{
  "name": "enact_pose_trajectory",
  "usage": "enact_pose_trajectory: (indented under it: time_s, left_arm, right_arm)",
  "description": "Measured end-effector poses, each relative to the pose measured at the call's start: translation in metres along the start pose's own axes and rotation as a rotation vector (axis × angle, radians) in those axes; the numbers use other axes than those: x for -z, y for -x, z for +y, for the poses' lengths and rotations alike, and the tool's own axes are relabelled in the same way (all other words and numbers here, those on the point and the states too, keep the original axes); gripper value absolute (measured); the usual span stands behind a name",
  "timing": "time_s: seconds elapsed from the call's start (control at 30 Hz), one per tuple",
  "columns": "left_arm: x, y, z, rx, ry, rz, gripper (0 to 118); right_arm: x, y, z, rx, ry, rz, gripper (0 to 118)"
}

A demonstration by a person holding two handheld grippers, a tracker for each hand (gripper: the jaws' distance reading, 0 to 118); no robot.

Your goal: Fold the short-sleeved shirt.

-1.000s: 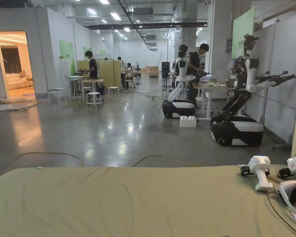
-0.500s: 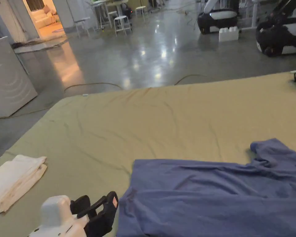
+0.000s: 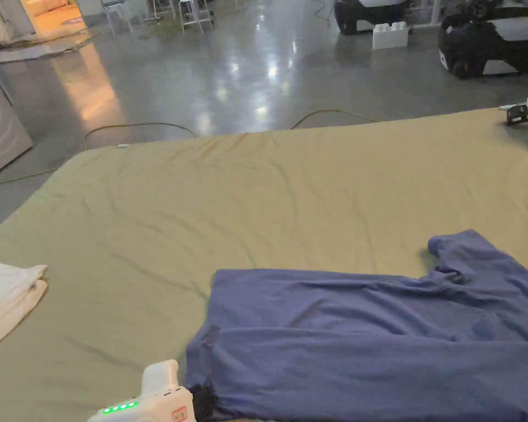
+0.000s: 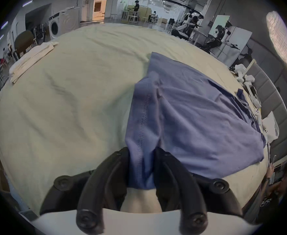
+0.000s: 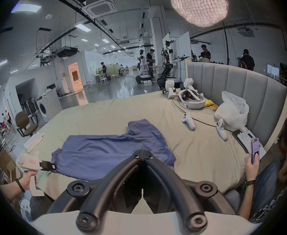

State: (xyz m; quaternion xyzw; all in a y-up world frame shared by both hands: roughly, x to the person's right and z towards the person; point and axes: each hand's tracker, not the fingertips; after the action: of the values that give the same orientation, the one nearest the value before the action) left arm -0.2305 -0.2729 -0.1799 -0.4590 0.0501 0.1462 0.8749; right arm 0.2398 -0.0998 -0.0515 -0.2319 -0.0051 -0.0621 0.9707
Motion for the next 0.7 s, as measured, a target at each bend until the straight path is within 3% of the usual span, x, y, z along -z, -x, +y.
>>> enact_pose_trajectory:
  time_s: [0.07,0.17,0.2,0.27,0.3,0.5,0.53,0.6,0.7]
  left_arm:
    - [-0.001,-0.002,-0.001,0.028,0.019,-0.003,16]
    - [0.006,-0.011,-0.005,0.09,0.035,0.046,14]
    - [0.009,-0.015,-0.006,0.114,0.037,0.066,14]
    - [0.014,-0.018,-0.011,0.171,0.046,0.1,14]
    - [0.014,-0.019,-0.01,0.171,0.048,0.1,14]
    - [0.012,-0.009,-0.003,0.138,0.069,0.068,14]
    - [0.011,-0.009,-0.003,0.135,0.071,0.065,14]
    - [0.01,-0.009,-0.003,0.131,0.071,0.061,14]
    - [-0.006,-0.006,-0.004,0.116,0.042,0.028,9]
  right_arm:
    - [0.01,-0.001,-0.005,-0.006,0.03,-0.004,0]
    - [0.045,-0.004,-0.016,0.009,0.126,-0.003,1]
    - [0.061,-0.007,-0.022,0.018,0.17,-0.006,15]
    - [0.102,-0.021,-0.043,0.082,0.276,0.016,78]
    - [0.121,-0.027,-0.052,0.116,0.333,0.015,79]
    - [0.225,-0.056,-0.107,0.222,0.581,-0.089,77]
    - [0.222,-0.053,-0.107,0.216,0.546,-0.076,69]
    - [0.206,-0.038,-0.095,0.118,0.489,-0.127,3]
    - [0.198,-0.038,-0.086,0.097,0.476,-0.102,4]
